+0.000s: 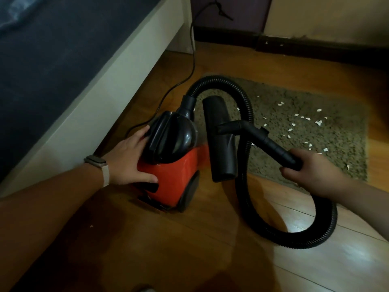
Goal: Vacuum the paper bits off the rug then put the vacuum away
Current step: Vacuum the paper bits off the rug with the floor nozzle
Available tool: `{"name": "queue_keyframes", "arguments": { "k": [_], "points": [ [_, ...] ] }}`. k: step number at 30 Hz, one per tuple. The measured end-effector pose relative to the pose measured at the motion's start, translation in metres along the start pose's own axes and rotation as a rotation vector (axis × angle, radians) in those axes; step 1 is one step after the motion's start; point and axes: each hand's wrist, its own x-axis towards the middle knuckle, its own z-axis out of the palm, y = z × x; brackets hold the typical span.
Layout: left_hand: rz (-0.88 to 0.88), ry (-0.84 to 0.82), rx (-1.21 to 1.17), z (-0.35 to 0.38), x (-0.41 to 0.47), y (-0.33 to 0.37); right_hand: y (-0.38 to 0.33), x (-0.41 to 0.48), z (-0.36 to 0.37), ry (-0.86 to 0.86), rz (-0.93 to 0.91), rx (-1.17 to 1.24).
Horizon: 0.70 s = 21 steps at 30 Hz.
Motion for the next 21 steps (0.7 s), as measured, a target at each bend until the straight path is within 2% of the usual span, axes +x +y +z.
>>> {"name": "queue_keyframes", "arguments": {
  "k": [5,8,11,14,17,19,21],
  "points": [
    [0.161,0.399,0.022,-0.03,0.021,0.034,0.013,-0.013,-0.018,0.048,0.035,0.017],
    [0.377,0.519,0.152,-0.041,0.057,0.084,0.018,-0.022,-0.026,0.07,0.048,0.017],
    [0.621,0.402,0.216,-0.028,0.088,0.134,0.024,-0.028,-0.036,0.134,0.122,0.093],
    [0.747,0.201,0.325,-0.004,0.115,0.174,0.036,-0.034,-0.048,0.176,0.207,0.147],
    [0.72,0.09,0.467,0.006,0.142,0.207,0.042,-0.038,-0.056,0.183,0.272,0.165],
    [0.715,-0.091,0.531,0.003,0.155,0.227,0.043,-0.04,-0.059,0.189,0.311,0.164],
    [0.768,-0.205,0.693,0.003,0.17,0.24,0.043,-0.042,-0.062,0.207,0.357,0.15]
  ]
}}
